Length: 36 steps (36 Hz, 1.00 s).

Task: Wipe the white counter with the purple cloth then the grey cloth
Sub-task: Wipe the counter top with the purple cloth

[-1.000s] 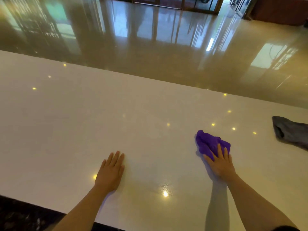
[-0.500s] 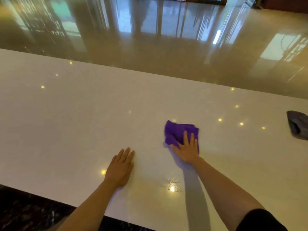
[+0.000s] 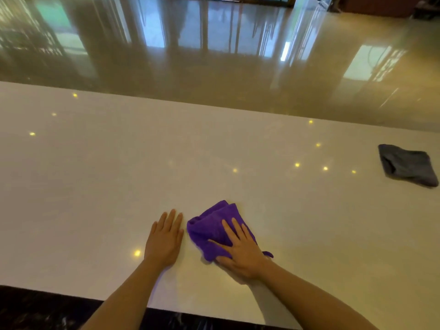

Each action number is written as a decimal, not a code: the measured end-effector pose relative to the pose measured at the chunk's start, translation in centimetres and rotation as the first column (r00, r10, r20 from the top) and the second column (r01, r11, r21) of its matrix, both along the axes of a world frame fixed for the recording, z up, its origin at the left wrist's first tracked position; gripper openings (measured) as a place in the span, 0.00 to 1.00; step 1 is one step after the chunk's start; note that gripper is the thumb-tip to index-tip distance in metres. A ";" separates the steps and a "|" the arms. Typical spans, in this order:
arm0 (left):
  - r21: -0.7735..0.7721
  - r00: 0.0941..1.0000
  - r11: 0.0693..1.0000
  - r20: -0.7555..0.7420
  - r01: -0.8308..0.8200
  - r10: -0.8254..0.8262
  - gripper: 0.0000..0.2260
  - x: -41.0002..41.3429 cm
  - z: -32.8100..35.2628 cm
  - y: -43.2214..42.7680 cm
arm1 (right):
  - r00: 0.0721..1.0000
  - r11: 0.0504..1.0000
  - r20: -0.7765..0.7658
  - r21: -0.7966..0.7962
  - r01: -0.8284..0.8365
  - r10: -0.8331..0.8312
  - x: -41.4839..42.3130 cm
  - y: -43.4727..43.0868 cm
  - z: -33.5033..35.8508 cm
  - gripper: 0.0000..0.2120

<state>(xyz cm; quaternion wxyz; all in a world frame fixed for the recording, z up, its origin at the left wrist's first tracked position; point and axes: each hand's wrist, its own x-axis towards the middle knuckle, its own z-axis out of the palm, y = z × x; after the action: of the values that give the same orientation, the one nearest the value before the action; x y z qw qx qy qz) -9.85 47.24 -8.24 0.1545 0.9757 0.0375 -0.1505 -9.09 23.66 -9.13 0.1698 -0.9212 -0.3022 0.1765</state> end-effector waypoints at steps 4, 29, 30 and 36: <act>0.012 1.000 1.000 -0.012 0.003 -0.003 0.23 -0.1 0.1 -0.2 | 1.000 1.000 -0.029 0.018 0.003 -0.003 -1.2 -2.3 0.6 0.27; -0.275 0.994 0.955 0.058 0.110 -0.097 0.22 1.2 4.7 -10.0 | 0.540 0.529 -0.301 0.124 0.840 -0.786 1.2 -10.5 6.1 0.34; -0.398 0.994 0.911 0.038 0.107 -0.100 0.21 1.3 5.0 -11.1 | 0.465 0.473 -0.301 0.051 0.880 -0.833 1.3 -11.0 5.9 0.34; -0.807 0.982 0.581 -0.176 -0.104 -0.068 0.15 2.1 5.7 -15.1 | 0.350 0.406 -0.349 -0.101 0.908 -0.869 1.7 -10.5 5.6 0.25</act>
<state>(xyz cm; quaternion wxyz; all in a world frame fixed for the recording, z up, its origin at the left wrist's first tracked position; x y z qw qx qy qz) -7.76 32.18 -2.52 0.5810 0.7774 -0.0112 -0.2405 -7.41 13.16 -3.56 0.3389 -0.8785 0.2719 0.1987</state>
